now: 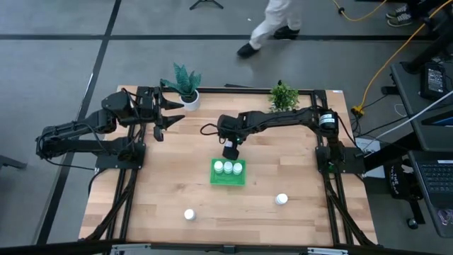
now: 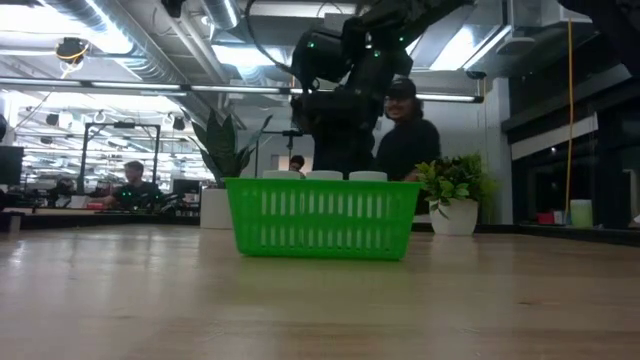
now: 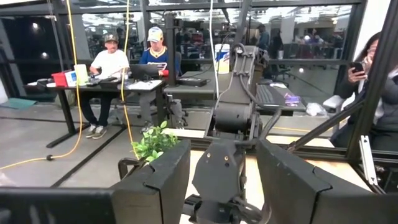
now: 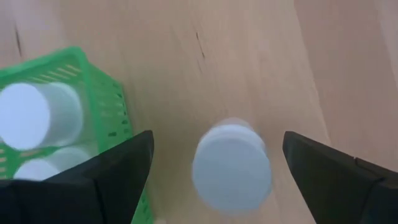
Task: Pick and place pill bottles into a basket
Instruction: Put the white medicine bottle into the green basket
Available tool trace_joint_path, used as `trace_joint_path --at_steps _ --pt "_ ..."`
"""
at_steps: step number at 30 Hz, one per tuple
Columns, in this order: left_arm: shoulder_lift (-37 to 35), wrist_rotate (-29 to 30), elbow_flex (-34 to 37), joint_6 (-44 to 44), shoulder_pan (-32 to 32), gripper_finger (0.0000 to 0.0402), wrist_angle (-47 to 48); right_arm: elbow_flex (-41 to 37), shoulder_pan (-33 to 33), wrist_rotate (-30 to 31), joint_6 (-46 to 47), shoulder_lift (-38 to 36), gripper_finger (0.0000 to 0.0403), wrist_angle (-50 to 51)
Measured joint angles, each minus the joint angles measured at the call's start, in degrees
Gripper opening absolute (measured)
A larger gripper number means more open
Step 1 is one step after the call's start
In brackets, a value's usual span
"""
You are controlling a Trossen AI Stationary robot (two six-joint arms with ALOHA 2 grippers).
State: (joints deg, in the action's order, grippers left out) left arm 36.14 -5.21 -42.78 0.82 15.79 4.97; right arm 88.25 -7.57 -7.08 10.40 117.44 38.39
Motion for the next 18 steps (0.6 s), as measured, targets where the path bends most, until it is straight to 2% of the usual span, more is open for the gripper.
trace_joint_path --at_steps 18 --pt "-0.02 -0.26 0.00 -0.03 0.00 0.0180 -0.02 -0.02 -0.43 0.44 -0.19 2.37 0.0358 0.85"
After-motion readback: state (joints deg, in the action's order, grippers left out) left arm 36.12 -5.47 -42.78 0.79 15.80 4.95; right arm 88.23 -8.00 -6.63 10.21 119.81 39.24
